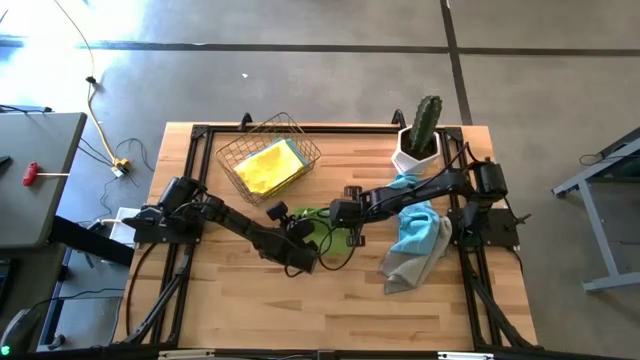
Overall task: Fold microfiber towels
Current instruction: Fold the green microfiber towel, then put the folded green microfiber towel into the wire basket
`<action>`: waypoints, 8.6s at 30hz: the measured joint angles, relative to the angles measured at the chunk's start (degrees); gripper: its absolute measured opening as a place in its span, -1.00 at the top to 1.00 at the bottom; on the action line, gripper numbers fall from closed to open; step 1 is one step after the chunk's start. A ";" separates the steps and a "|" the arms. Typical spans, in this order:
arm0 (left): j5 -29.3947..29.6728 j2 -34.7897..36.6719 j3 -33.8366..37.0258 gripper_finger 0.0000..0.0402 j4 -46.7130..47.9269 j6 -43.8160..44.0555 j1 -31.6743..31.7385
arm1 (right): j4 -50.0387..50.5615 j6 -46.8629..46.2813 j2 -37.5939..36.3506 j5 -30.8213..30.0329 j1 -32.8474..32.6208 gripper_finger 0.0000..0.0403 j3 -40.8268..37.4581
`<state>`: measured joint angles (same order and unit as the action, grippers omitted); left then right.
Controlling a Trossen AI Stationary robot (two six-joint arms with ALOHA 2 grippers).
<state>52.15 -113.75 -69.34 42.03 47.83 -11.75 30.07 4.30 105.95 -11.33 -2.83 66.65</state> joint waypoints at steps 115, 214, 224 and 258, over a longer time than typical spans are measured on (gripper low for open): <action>-36.82 7.21 17.35 0.93 -41.75 -26.38 -1.33 | -56.22 -67.23 -5.37 4.47 -9.75 0.09 -33.49; -49.08 11.70 16.74 0.97 -53.55 -27.85 11.57 | -21.01 -8.84 -19.50 -7.35 -17.13 0.31 -21.29; -51.04 15.74 2.80 0.99 -16.68 -41.16 24.27 | -2.75 -28.43 -30.73 -9.02 -17.24 0.05 -16.79; -48.82 15.63 -18.90 0.99 24.62 -73.43 51.40 | 0.97 -32.51 -32.39 -10.16 -17.81 0.04 -16.85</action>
<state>3.33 -98.13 -88.24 66.65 -25.60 39.66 31.05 -28.21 73.56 -21.50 -20.64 49.80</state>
